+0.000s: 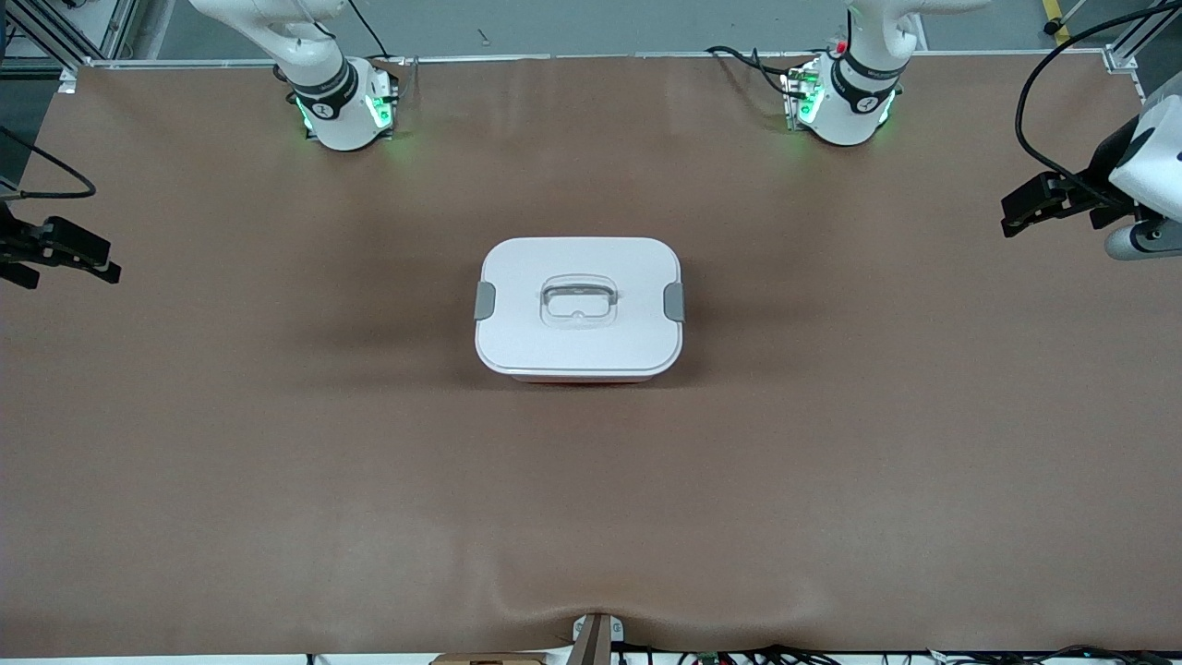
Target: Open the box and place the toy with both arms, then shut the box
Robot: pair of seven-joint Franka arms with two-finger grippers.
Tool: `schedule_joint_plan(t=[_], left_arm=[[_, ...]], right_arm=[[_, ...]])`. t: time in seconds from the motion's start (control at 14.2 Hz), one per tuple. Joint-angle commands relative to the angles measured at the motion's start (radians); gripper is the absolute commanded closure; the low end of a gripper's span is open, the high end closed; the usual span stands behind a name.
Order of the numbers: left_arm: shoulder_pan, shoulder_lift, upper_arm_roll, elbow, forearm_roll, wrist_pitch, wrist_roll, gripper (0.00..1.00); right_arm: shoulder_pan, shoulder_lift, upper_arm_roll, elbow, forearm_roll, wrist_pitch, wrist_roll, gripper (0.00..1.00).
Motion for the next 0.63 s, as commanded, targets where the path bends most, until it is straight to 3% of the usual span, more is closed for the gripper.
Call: schedule_joint_plan(t=[0.0, 0.56], left_arm=[[0.006, -0.002, -0.006, 0.022, 0.025, 0.002, 0.012, 0.0], [0.009, -0.011, 0.001, 0.027, -0.006, -0.005, 0.017, 0.0]], right_arm=[[-0.005, -0.01, 0.003, 0.007, -0.011, -0.015, -0.007, 0.0], [-0.005, -0.012, 0.001, 0.006, -0.012, -0.03, -0.003, 0.0]])
